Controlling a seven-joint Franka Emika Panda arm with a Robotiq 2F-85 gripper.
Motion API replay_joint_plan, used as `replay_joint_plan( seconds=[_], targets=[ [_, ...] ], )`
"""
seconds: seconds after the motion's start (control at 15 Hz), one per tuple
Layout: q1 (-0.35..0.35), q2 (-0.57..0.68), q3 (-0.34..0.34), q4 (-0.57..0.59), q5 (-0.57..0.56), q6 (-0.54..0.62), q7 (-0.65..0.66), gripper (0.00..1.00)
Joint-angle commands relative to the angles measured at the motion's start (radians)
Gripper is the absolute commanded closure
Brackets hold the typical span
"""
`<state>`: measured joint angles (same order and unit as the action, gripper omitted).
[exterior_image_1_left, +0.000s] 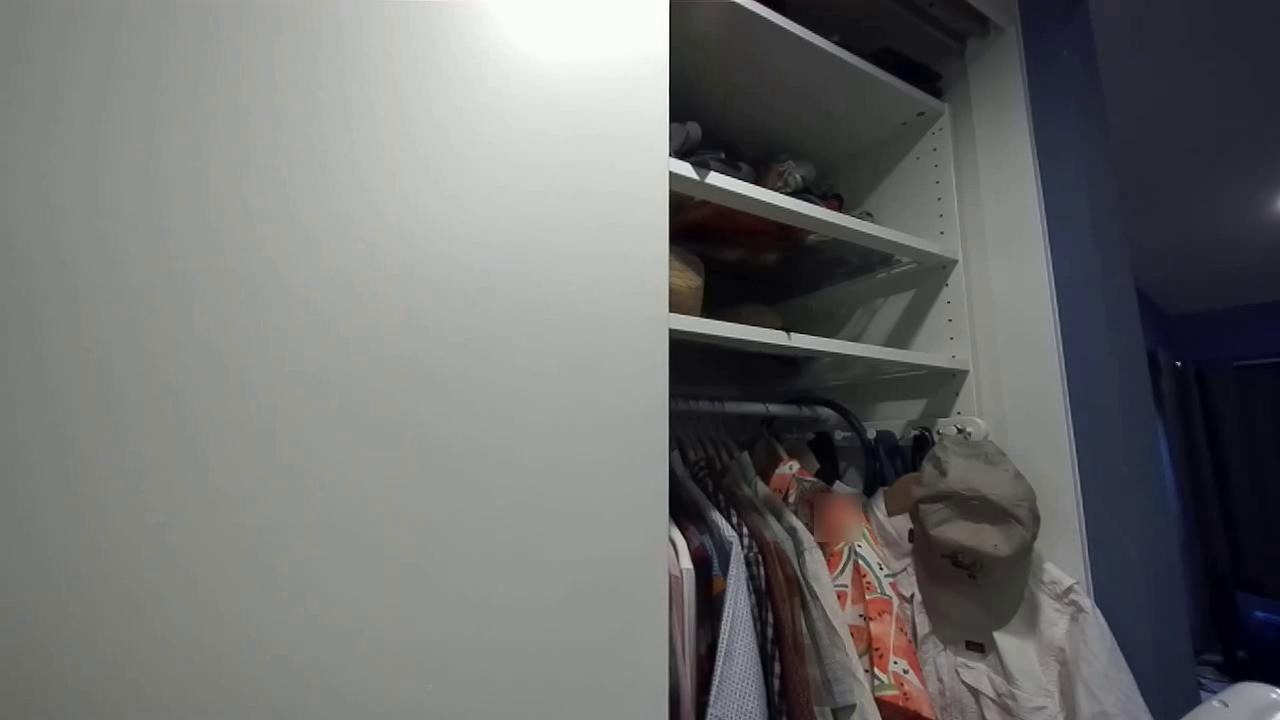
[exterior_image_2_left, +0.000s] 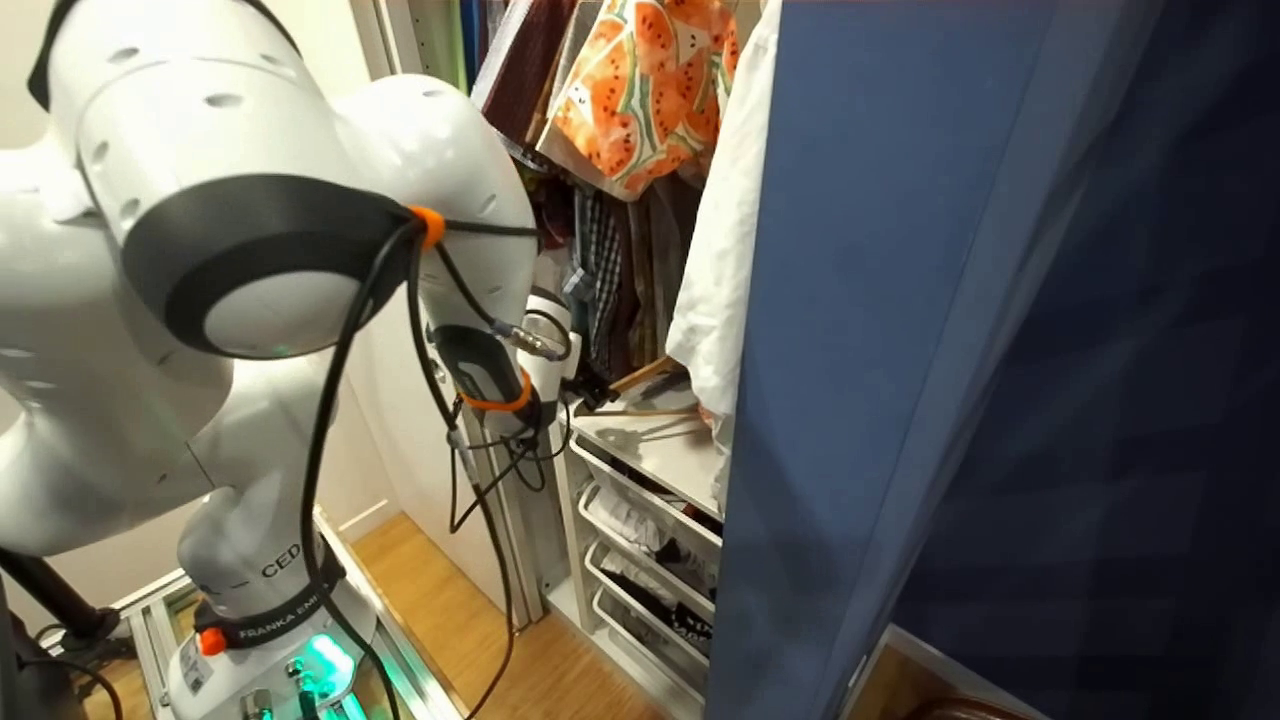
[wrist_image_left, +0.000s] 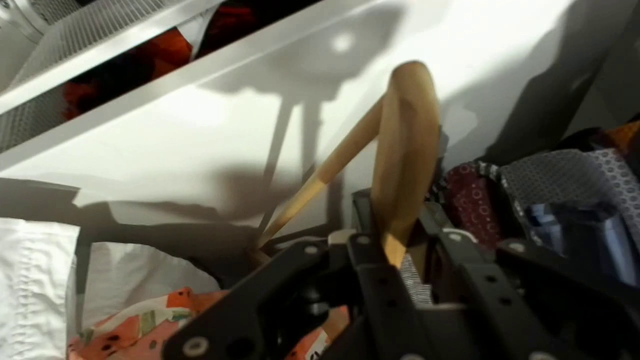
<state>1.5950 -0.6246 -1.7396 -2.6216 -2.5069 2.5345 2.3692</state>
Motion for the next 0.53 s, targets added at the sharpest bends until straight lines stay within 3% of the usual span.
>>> replay_joint_plan(
  seconds=[0.0,0.47],
  targets=[
    [0.015,-0.155,-0.039,0.017,0.007,-0.021,-0.121,0.95],
    [-0.002,-0.316,-0.166,-0.011,0.011,-0.099,-0.251,0.95]
  ],
)
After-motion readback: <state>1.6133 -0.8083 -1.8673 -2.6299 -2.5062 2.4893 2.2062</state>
